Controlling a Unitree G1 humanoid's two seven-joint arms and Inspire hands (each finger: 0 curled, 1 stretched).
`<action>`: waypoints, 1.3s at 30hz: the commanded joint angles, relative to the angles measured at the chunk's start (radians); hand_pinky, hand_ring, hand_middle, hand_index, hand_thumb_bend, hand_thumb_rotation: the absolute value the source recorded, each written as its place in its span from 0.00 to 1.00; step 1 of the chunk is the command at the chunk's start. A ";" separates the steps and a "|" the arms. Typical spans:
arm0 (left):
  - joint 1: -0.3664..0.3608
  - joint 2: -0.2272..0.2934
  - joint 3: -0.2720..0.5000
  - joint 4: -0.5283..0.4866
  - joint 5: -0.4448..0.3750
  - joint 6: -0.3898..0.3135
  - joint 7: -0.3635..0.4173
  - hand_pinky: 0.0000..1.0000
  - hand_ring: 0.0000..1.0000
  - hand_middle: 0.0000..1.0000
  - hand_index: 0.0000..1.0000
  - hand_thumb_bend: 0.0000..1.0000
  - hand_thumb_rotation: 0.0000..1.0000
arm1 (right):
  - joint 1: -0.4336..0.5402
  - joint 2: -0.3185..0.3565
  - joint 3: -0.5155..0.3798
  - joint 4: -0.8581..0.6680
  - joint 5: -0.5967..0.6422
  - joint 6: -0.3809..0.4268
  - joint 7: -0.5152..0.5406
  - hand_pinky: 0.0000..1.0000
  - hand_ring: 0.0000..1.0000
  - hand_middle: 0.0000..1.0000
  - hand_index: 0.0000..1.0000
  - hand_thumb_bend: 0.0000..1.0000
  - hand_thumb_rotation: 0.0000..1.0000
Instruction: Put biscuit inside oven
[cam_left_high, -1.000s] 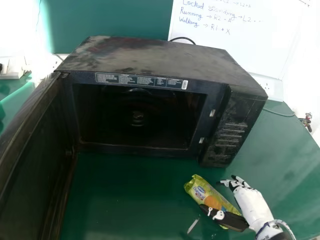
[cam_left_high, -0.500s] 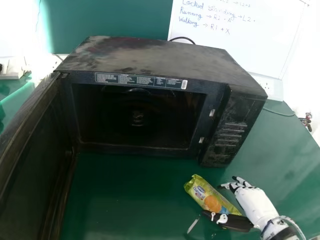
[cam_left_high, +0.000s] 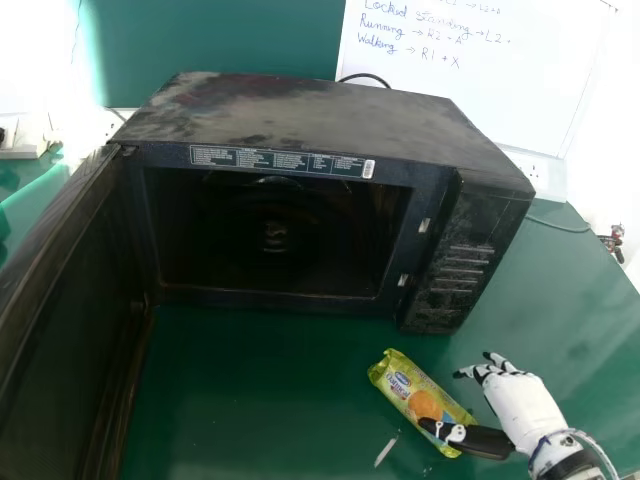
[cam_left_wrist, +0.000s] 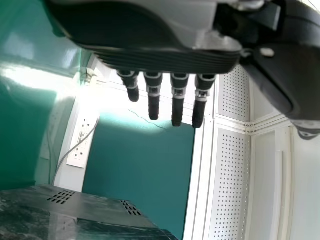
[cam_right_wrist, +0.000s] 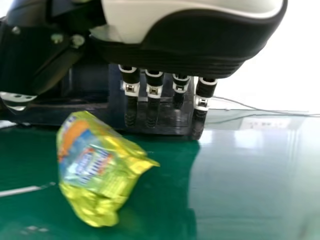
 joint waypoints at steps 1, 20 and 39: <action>0.013 -0.001 -0.003 -0.006 0.003 -0.016 -0.005 0.98 0.93 0.91 0.88 0.96 0.95 | 0.000 0.007 0.011 -0.006 -0.037 0.013 -0.018 0.72 0.85 0.86 0.83 1.00 0.48; 0.019 -0.018 -0.020 -0.034 0.005 -0.016 0.002 0.99 0.94 0.91 0.88 0.95 0.96 | 0.007 0.114 0.148 -0.188 -0.281 0.184 0.061 0.77 0.86 0.87 0.85 0.99 0.49; 0.036 -0.025 -0.022 -0.044 0.017 -0.033 0.006 0.99 0.93 0.91 0.88 0.94 0.97 | 0.040 0.138 0.135 -0.092 -0.228 0.062 -0.129 0.76 0.83 0.86 0.83 0.96 0.44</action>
